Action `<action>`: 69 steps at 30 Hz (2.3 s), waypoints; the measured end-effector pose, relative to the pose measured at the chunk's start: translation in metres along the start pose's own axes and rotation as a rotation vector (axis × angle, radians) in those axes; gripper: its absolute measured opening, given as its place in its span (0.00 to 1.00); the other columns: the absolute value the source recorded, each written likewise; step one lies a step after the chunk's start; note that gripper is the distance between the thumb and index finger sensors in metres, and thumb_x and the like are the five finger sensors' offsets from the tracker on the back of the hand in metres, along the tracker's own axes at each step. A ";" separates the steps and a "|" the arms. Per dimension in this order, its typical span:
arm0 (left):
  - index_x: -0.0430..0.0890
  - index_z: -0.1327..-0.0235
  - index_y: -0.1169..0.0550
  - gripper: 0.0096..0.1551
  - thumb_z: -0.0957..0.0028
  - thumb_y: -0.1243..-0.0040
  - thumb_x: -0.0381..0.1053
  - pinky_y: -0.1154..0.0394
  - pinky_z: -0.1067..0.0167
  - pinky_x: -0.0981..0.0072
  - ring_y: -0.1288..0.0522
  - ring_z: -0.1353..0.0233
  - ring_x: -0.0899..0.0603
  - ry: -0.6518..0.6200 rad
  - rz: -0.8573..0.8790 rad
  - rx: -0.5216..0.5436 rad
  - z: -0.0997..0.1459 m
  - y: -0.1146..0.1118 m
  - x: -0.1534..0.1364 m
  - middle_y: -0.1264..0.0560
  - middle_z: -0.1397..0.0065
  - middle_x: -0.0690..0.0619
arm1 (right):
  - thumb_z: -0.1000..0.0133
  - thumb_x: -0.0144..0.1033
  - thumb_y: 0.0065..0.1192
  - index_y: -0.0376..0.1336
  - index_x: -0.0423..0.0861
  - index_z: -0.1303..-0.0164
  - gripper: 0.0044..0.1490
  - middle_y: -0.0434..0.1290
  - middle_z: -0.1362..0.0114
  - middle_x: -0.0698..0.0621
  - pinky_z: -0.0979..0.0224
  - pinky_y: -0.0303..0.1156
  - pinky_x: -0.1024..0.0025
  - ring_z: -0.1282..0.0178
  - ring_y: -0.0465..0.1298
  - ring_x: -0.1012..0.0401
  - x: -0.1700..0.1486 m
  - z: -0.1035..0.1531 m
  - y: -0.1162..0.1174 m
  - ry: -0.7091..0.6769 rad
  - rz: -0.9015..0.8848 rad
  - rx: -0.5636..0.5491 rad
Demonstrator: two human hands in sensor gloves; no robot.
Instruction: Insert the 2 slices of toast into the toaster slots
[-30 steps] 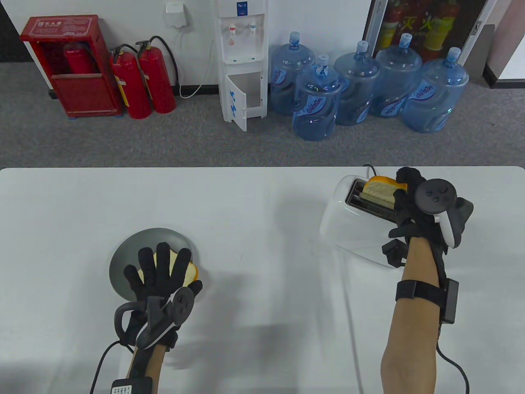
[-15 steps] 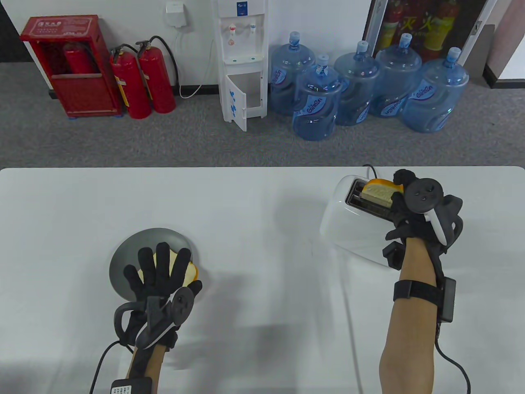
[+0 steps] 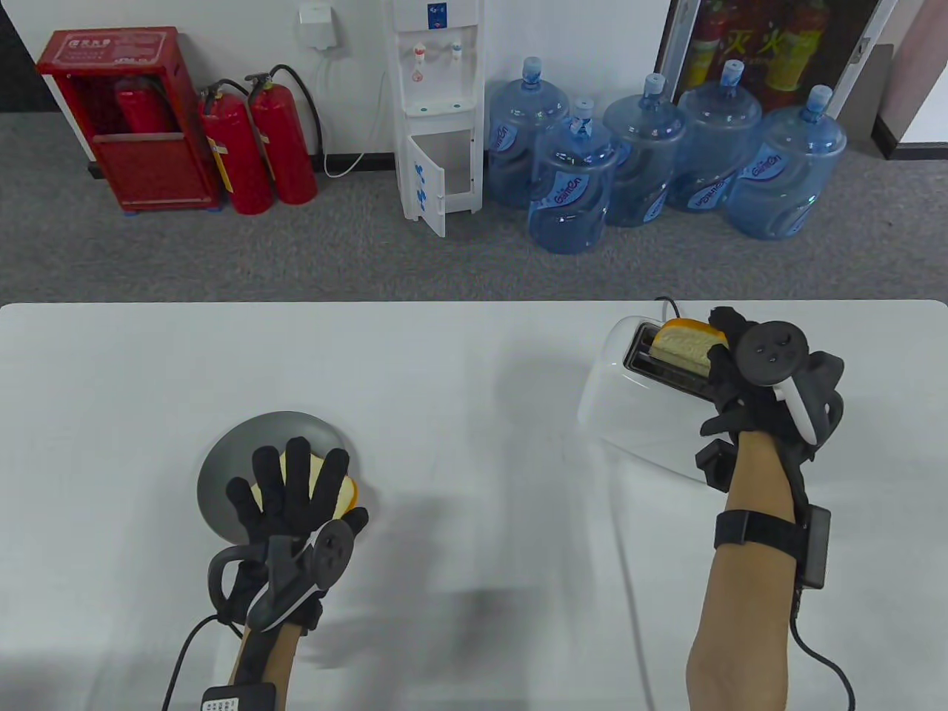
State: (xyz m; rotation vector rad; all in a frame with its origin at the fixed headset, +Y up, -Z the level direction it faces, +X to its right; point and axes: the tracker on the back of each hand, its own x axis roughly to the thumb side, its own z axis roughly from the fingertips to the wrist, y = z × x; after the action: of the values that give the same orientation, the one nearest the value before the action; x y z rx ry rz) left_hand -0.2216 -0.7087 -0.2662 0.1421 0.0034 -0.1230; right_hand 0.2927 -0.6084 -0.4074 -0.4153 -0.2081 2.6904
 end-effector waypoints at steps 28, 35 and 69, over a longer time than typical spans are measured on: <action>0.66 0.13 0.52 0.44 0.42 0.60 0.75 0.65 0.27 0.31 0.66 0.15 0.29 -0.046 0.074 0.012 0.012 0.007 0.008 0.61 0.09 0.48 | 0.26 0.59 0.49 0.43 0.62 0.04 0.40 0.50 0.02 0.47 0.12 0.51 0.32 0.05 0.56 0.41 0.054 0.084 -0.104 -0.203 -0.095 -0.243; 0.66 0.13 0.52 0.44 0.42 0.60 0.75 0.65 0.27 0.31 0.67 0.15 0.29 -0.065 0.072 0.013 0.013 0.008 0.013 0.61 0.09 0.48 | 0.27 0.60 0.48 0.43 0.62 0.04 0.41 0.49 0.01 0.48 0.12 0.49 0.31 0.05 0.54 0.41 0.070 0.108 -0.113 -0.295 -0.085 -0.286; 0.66 0.13 0.52 0.44 0.43 0.60 0.75 0.65 0.26 0.31 0.68 0.15 0.28 -0.088 0.061 0.012 0.014 0.010 0.019 0.62 0.09 0.47 | 0.28 0.62 0.47 0.43 0.59 0.04 0.43 0.47 0.02 0.45 0.14 0.50 0.30 0.06 0.53 0.40 0.109 0.191 -0.071 -0.648 0.032 -0.371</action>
State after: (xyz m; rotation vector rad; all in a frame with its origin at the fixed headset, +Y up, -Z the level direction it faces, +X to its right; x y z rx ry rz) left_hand -0.2020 -0.7030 -0.2506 0.1482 -0.0894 -0.0681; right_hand 0.1631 -0.5145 -0.2410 0.3742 -0.8941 2.7245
